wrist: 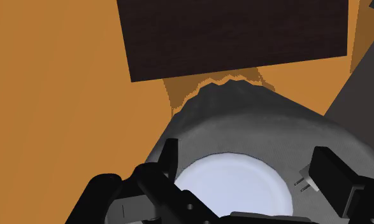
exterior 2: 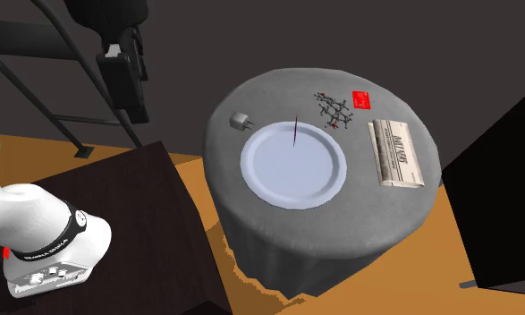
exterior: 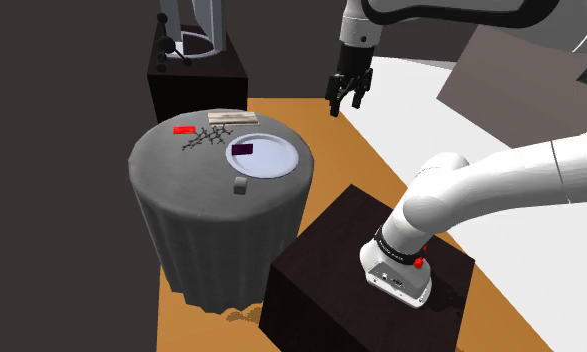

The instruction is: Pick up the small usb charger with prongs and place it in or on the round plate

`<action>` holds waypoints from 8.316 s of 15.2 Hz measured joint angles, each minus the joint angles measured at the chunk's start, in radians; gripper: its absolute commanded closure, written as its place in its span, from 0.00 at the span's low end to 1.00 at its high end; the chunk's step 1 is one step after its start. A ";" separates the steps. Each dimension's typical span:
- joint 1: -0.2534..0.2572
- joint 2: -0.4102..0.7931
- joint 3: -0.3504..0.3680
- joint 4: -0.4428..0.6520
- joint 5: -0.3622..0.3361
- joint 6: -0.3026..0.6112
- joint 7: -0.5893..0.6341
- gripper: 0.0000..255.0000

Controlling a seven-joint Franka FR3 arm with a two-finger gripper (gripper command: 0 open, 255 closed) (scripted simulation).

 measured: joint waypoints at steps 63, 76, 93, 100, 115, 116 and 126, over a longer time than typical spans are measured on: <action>0.143 1.025 0.192 0.261 -0.001 0.890 0.357 0.00; 0.148 1.115 0.181 0.317 -0.013 0.924 0.375 0.00; 0.146 1.084 0.184 0.321 -0.007 0.890 0.372 1.00; 0.141 1.017 0.190 0.330 0.007 0.815 0.362 1.00; 0.039 0.887 0.134 0.280 0.043 0.736 0.183 1.00; 0.026 0.879 0.125 0.282 0.045 0.726 0.158 1.00; -0.053 0.885 0.066 0.244 0.057 0.771 0.012 1.00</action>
